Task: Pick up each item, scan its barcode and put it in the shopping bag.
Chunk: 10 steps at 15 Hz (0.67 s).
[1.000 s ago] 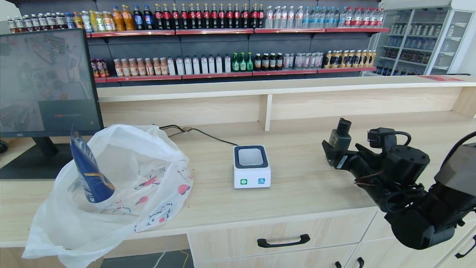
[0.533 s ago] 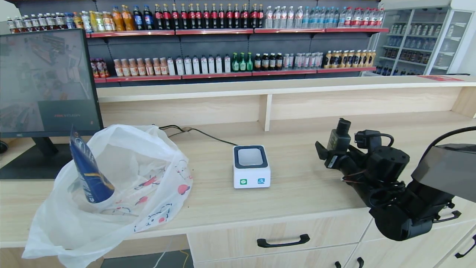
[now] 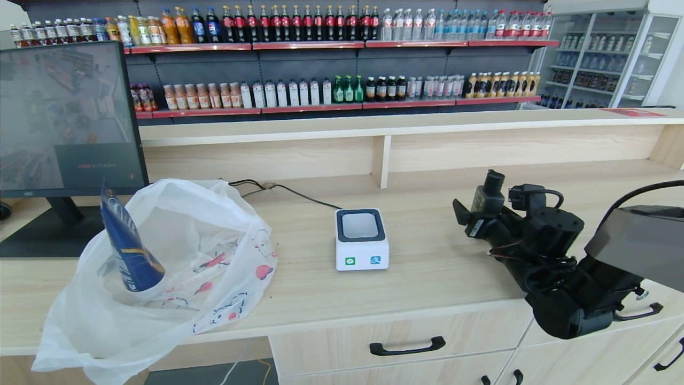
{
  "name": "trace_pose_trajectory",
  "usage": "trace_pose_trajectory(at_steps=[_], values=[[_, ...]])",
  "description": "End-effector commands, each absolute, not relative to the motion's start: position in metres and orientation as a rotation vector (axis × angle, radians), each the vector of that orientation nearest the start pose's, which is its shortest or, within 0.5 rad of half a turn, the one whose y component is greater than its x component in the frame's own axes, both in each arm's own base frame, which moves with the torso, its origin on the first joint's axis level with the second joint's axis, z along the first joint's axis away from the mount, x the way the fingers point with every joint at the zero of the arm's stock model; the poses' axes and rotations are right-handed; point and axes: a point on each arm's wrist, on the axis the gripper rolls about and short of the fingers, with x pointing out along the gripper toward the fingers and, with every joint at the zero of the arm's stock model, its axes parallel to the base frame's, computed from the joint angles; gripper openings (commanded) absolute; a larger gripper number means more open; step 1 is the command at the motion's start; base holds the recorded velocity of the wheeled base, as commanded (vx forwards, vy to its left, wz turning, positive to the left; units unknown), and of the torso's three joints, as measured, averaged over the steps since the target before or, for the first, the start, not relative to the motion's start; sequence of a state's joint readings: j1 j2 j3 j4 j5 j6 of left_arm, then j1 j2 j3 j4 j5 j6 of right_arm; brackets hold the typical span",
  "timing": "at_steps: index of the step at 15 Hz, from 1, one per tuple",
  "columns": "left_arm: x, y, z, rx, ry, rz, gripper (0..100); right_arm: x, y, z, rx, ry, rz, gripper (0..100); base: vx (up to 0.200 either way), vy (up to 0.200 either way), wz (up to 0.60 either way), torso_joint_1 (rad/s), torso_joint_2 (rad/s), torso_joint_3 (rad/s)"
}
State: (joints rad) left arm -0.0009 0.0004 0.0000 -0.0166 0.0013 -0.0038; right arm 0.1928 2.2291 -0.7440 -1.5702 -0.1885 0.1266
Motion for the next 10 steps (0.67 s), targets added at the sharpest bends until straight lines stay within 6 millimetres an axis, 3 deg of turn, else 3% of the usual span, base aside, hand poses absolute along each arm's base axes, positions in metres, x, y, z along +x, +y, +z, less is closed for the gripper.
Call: trace_pose_trajectory(at_steps=[1,8,9,10], values=[[-0.0228,0.0001,0.0772,-0.005,-0.017,0.000,100,0.3687,0.0673,0.0771,0.141,-0.078,0.008,100,0.000,0.000,0.00,0.000,0.00,0.000],[-0.0228,0.0001,0.0774,-0.003,-0.018,0.000,100,0.3748,0.0596,0.0748,0.151,-0.084,-0.014,100,0.000,0.000,0.00,0.000,0.00,0.000],[-0.0228,0.0001,0.0774,-0.003,-0.018,0.000,100,0.3749,0.0596,0.0742,0.153,-0.083,-0.014,0,0.000,0.000,0.00,0.000,0.00,0.000],[-0.0228,0.0001,0.0774,-0.003,-0.018,0.000,100,0.3749,0.0596,0.0742,0.153,-0.083,-0.014,0,0.000,0.000,0.00,0.000,0.00,0.000]])
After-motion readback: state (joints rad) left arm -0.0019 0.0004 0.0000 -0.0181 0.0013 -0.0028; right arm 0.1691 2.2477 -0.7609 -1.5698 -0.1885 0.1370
